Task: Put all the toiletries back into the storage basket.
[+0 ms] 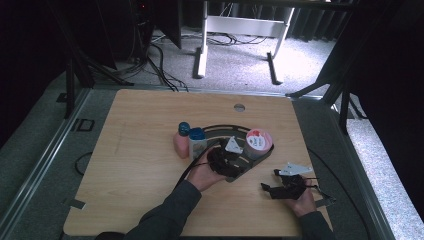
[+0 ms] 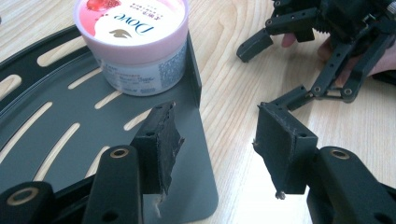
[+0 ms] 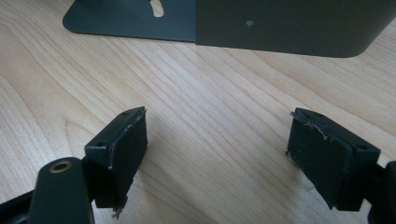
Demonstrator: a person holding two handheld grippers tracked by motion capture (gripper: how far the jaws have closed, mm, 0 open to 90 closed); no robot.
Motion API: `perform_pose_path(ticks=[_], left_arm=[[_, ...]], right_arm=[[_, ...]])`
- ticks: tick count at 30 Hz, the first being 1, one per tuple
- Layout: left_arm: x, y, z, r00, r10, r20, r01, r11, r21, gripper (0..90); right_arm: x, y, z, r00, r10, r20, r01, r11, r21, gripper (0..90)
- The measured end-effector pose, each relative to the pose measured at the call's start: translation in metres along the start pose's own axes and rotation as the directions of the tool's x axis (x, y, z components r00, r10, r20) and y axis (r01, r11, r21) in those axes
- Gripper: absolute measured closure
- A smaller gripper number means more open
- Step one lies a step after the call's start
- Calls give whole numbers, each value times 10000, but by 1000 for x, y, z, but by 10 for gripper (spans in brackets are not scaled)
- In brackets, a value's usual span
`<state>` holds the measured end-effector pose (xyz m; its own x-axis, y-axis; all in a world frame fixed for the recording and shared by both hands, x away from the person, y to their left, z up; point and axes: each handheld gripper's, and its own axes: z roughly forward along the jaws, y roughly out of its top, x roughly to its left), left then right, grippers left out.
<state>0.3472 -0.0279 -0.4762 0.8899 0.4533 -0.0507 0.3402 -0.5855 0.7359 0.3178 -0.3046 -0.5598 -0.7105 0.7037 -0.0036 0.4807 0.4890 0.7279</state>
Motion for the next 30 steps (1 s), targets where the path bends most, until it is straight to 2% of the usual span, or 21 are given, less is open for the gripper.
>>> perform_pose_path(ticks=[4,10,21,25,30], left_arm=[[2,-3,-7,10000,-7,6,7,9999,-104,473],[3,-8,-19,9999,-56,-126,53,9998,-203,464],[3,-10,-35,9994,-50,-349,45,9999,-138,457],[4,-12,-39,9999,-48,-144,45,9998,-205,457],[2,-15,-45,9998,79,-177,-83,9998,-206,456]], right_arm=[[0,0,1,9999,-117,-122,118,9999,61,161],[1,0,1,9998,-139,-149,140,9999,69,157],[1,0,1,9995,-221,-226,224,9997,117,137],[1,0,1,9995,-211,-227,214,9997,115,137],[1,0,1,9995,-207,-226,210,9997,115,138]])
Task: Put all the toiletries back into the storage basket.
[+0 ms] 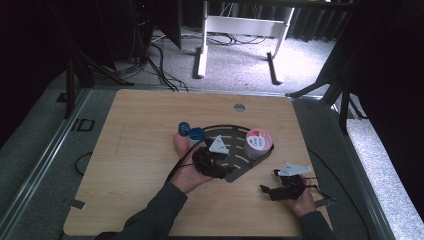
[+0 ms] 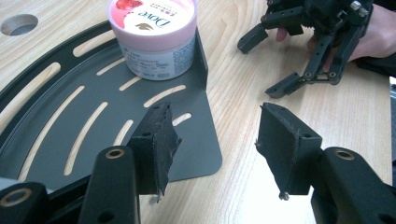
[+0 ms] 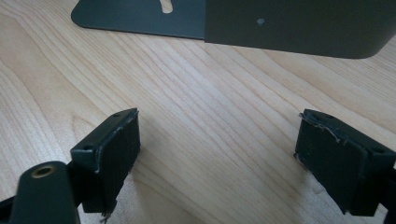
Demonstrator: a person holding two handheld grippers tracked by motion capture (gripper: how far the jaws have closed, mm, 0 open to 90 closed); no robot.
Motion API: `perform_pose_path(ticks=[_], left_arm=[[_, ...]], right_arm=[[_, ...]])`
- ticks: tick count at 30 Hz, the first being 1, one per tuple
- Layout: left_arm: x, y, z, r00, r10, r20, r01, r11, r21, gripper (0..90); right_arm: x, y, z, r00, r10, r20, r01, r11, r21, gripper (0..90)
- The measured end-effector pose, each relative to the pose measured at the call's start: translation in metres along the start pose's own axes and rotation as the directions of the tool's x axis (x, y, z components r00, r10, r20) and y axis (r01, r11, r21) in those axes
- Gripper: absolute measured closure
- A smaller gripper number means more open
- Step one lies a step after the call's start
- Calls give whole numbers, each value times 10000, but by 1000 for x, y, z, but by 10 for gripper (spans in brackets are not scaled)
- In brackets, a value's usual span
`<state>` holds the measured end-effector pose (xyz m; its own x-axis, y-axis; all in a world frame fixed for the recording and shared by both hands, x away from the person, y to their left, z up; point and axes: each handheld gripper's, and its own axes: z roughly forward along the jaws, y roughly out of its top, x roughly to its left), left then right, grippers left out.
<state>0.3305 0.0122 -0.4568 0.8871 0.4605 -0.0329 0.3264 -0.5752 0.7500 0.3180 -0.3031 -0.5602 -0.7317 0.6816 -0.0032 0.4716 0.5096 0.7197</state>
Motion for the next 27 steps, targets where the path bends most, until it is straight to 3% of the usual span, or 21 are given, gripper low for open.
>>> perform_pose_path(ticks=[27], left_arm=[[3,-6,-40,9987,322,-392,-334,9990,-297,453]], right_arm=[[0,0,0,10000,16,-2,-16,10000,6,138]])
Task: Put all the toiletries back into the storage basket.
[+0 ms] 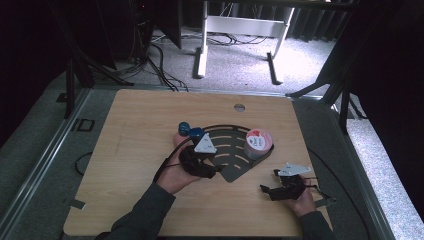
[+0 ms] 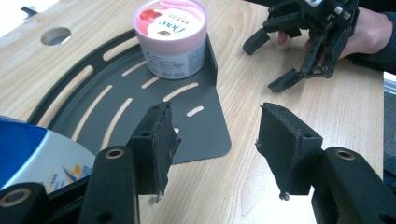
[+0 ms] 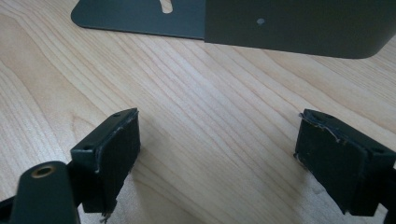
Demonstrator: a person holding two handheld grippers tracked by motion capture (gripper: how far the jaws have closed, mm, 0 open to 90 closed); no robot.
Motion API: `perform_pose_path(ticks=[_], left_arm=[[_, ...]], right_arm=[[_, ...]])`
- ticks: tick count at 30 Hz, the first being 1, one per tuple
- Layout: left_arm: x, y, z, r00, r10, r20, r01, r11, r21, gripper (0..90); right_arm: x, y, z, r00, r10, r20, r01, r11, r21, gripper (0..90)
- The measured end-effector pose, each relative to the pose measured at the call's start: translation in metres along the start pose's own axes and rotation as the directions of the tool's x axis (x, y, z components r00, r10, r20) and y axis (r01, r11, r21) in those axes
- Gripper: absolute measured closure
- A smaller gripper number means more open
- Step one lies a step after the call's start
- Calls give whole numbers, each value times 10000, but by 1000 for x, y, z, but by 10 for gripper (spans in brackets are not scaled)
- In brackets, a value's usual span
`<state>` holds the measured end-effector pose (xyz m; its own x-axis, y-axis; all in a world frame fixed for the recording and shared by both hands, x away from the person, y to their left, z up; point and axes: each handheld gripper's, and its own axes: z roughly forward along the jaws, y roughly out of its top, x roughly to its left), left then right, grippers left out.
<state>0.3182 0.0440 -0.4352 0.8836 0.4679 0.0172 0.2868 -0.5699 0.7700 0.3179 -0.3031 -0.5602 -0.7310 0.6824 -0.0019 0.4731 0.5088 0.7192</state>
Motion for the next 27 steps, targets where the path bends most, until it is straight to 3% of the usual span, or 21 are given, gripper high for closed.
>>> perform_pose_path(ticks=[10,20,27], left_arm=[[11,3,-15,9999,-118,-67,116,9996,-252,437],[27,1,-17,9989,-347,-308,341,9992,-216,407],[31,5,-20,9990,-201,-397,193,9996,-200,399]], right_arm=[[0,0,0,10000,-4,2,4,10000,-3,138],[0,0,0,10000,-6,8,6,10000,-15,138],[0,0,0,10000,-5,6,5,10000,-13,138]])
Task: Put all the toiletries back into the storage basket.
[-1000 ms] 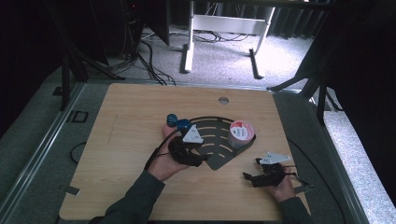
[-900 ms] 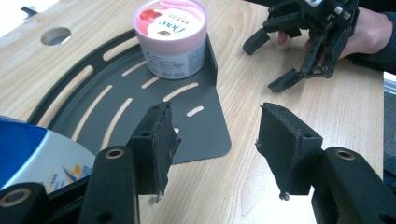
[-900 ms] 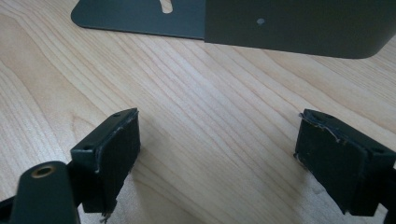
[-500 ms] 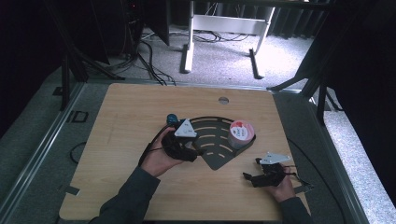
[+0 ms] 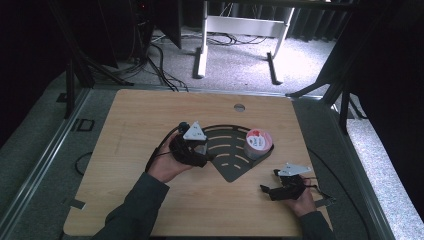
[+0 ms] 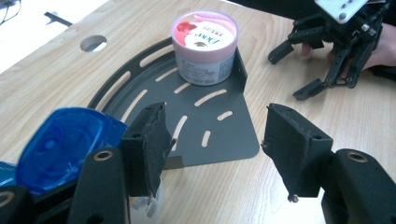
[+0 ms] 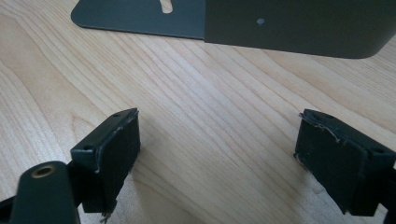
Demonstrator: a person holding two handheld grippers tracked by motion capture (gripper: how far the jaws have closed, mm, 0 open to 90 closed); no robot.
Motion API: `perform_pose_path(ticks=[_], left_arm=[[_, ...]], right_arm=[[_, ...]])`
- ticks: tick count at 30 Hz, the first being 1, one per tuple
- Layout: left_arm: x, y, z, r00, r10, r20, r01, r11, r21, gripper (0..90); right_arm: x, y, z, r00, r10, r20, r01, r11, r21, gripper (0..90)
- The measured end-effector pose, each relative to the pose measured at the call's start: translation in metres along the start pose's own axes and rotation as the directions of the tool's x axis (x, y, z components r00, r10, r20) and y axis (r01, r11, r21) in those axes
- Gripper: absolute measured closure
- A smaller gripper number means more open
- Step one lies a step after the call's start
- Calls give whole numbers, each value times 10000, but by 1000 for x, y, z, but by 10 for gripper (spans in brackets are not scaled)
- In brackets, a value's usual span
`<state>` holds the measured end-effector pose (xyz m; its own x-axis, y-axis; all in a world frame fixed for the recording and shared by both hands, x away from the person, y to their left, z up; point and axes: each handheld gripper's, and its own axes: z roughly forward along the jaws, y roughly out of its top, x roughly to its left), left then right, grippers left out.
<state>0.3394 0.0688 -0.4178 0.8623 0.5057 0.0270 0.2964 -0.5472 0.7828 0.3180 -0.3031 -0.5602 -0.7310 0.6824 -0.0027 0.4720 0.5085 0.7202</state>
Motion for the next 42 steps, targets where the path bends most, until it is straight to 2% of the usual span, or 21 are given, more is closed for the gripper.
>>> perform_pose_path(ticks=[8,12,21,23,24,26,30,32,33,34,40,42], left_arm=[[9,7,-2,9997,121,-194,-118,9998,152,400],[14,11,-3,9995,132,-271,-130,9999,61,391],[23,21,-2,9973,175,-718,-177,9998,-26,294],[24,22,-2,9973,192,-703,-194,9998,-17,292],[27,22,-1,9958,187,-892,-185,9998,24,292],[30,23,0,9953,193,-947,-185,9998,96,283],[36,22,2,9937,128,-1110,-92,9994,321,283],[43,20,6,9928,85,-1196,-6,9978,664,305],[43,20,6,9928,85,-1196,-6,9978,664,316],[45,18,9,9900,157,-1399,-21,9953,966,329],[49,15,13,9917,59,-1284,124,9899,1413,396],[50,14,15,9913,2,-1319,210,9870,1595,452]], right_arm=[[0,0,0,10000,1,-3,-1,10000,0,138],[0,0,0,10000,-1,-2,1,10000,0,138],[0,0,0,10000,-3,-3,3,10000,0,138],[0,0,0,10000,-5,-3,5,10000,-2,138],[0,0,0,10000,-2,-4,2,10000,-2,138],[0,0,0,10000,-2,-3,2,10000,-1,138],[0,0,0,10000,-9,-4,9,10000,1,138],[0,0,0,10000,-8,-2,8,10000,1,138],[0,0,0,10000,-7,-2,7,10000,1,138],[0,0,0,10000,-8,-2,8,10000,-1,138],[0,0,0,10000,-1,-4,1,10000,7,138],[0,0,0,10000,-8,-3,8,10000,5,138]])
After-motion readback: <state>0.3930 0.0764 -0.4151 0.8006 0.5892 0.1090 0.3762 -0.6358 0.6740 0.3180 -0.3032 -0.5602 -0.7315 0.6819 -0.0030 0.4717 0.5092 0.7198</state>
